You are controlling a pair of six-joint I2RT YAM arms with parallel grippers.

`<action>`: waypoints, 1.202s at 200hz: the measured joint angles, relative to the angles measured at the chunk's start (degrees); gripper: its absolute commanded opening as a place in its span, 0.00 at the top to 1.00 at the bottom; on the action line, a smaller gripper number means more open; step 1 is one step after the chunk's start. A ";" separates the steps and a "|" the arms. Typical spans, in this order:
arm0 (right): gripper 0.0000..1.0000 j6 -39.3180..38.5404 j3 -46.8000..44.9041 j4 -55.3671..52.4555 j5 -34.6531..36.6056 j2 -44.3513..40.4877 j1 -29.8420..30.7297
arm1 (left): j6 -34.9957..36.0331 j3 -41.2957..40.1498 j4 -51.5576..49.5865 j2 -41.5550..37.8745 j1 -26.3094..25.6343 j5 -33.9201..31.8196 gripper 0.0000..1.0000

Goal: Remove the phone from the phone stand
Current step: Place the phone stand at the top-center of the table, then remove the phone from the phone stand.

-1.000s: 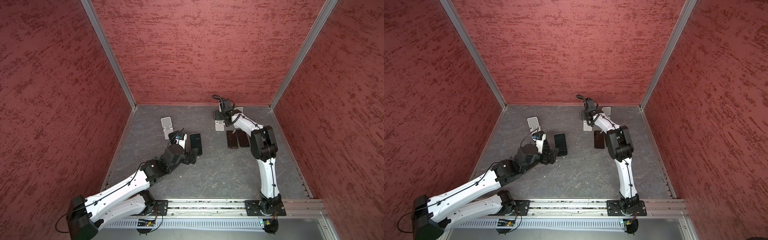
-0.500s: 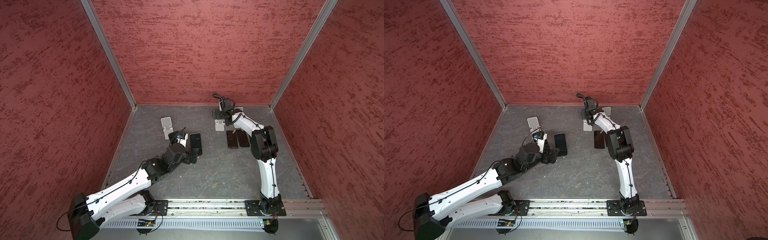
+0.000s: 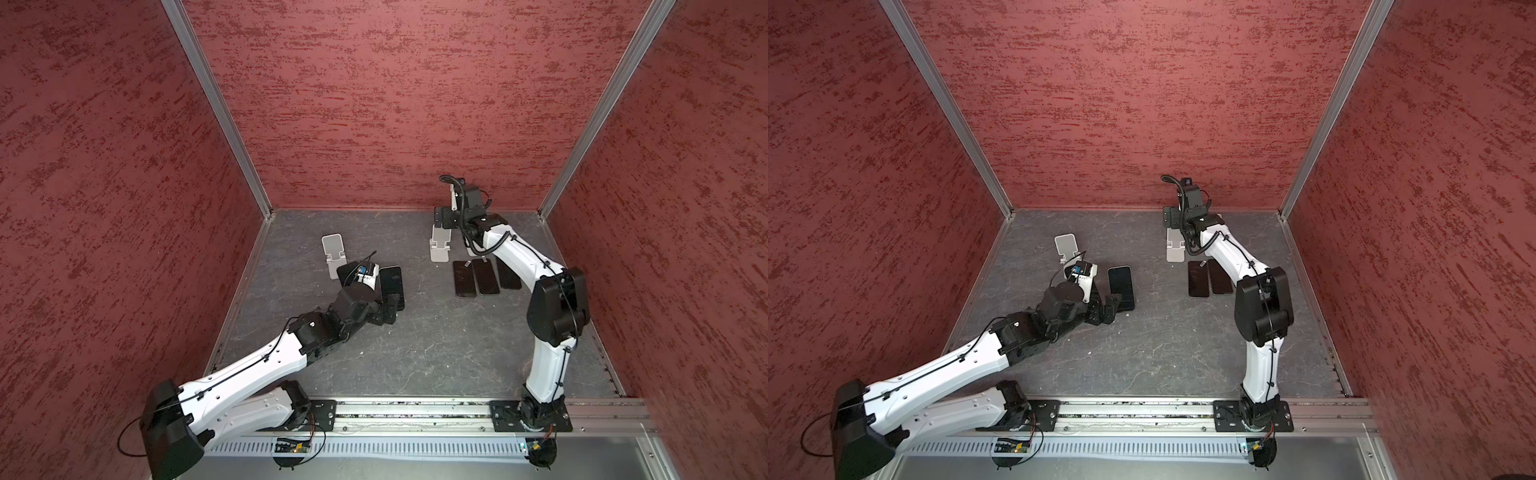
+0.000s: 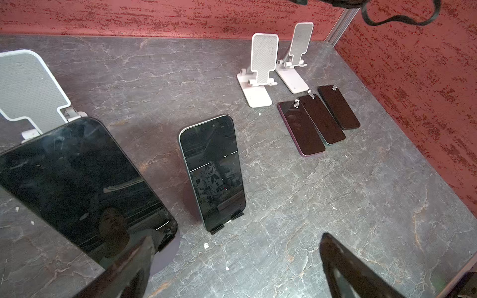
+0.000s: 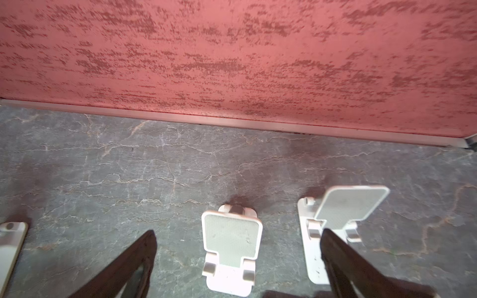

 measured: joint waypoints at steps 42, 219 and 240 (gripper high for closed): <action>0.01 2.45 -11.30 3.41 -1.38 -8.02 0.00 | -0.68 0.48 -1.36 0.26 -0.02 -1.57 0.00; 0.01 9.01 -35.69 -0.24 -7.63 -25.62 2.25 | -5.07 11.37 -12.31 9.79 -2.64 -6.95 0.00; 0.01 8.98 -38.56 -1.29 -7.52 -27.32 2.45 | -6.51 12.00 -13.64 10.95 -2.64 -7.45 0.00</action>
